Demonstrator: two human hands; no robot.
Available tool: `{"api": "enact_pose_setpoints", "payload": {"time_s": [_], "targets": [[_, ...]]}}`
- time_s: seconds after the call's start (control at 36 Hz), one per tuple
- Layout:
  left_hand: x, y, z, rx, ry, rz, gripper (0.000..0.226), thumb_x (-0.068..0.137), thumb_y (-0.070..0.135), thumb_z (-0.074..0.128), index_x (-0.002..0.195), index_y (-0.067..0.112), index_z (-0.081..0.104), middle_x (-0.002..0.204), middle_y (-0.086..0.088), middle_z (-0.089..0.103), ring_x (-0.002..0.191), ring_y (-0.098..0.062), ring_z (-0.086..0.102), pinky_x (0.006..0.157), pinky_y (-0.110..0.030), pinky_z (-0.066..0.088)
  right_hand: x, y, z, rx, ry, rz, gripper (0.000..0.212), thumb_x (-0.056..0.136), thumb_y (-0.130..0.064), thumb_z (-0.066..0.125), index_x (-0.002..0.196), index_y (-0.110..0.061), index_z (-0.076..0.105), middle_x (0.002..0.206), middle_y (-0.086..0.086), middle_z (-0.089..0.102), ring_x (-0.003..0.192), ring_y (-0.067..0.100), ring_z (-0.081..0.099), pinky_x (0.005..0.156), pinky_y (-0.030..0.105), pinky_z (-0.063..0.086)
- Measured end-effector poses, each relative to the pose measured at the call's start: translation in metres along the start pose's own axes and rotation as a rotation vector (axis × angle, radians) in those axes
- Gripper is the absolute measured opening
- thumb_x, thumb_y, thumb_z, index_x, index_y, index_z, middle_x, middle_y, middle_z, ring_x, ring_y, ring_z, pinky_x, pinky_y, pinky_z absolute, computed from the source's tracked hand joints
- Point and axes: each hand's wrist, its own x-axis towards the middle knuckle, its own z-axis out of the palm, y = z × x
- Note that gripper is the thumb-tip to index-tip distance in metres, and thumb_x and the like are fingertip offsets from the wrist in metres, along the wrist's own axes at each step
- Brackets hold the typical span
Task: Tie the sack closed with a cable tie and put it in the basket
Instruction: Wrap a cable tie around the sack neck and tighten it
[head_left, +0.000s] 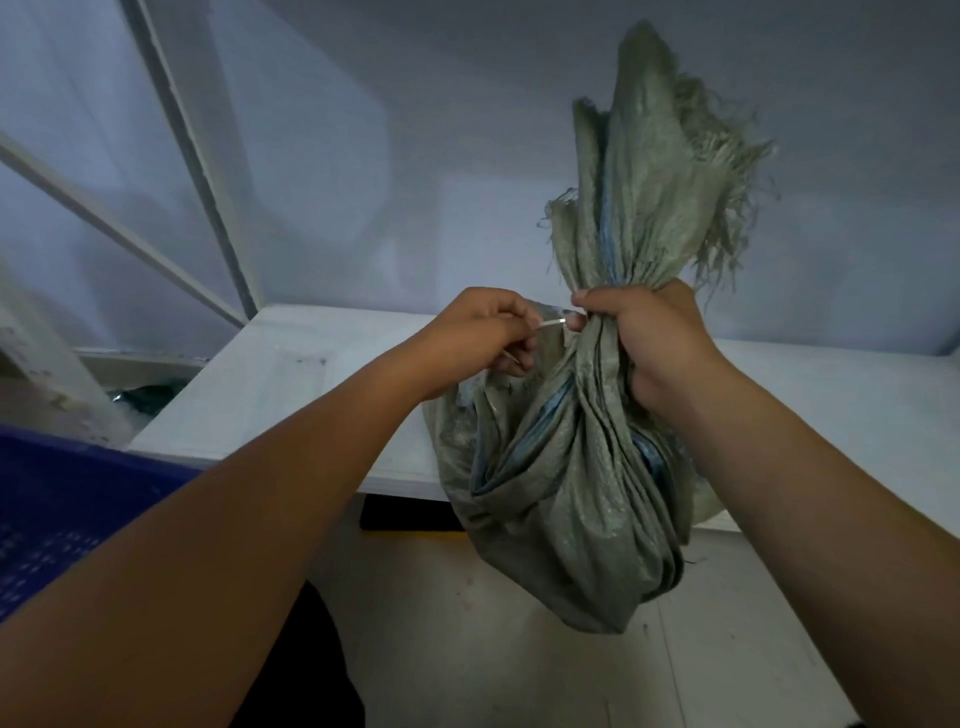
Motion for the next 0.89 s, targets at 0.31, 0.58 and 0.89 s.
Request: {"api": "enact_pose_setpoints", "payload": {"time_s": [0.31,0.58,0.89], "targets": [[-0.004,0.002,-0.001,0.014,0.020,0.060,0.011,0.099,0.000,0.057,0.098,0.001,0.068,0.081,-0.012,0.069,0.062,-0.018,0.067,0.063,-0.030,0.060,0.008,0.009,-0.005,-0.182,0.009,-0.064,0.047,0.059,-0.009,0.078,0.104,0.003,0.070,0.094,0.022,0.075,0.084,0.038,0.074,0.078,0.062,0.060],[-0.005,-0.003,-0.004,0.595,0.188,0.508,0.007,0.089,0.015,0.078,0.094,0.010,0.077,0.081,-0.004,0.077,0.065,-0.009,0.072,0.073,-0.035,0.061,0.009,0.010,-0.005,-0.194,0.014,-0.009,0.053,0.056,-0.010,0.078,0.106,0.004,0.069,0.095,0.022,0.075,0.082,0.038,0.075,0.076,0.060,0.062],[-0.002,-0.002,-0.003,0.990,0.135,0.693,0.026,0.103,0.024,0.053,0.100,0.009,0.074,0.082,-0.005,0.072,0.070,-0.020,0.064,0.067,-0.041,0.054,0.010,0.009,-0.007,-0.171,-0.002,0.024,0.046,0.073,0.001,0.081,0.115,0.007,0.065,0.097,0.023,0.075,0.077,0.034,0.076,0.072,0.051,0.064]]}}
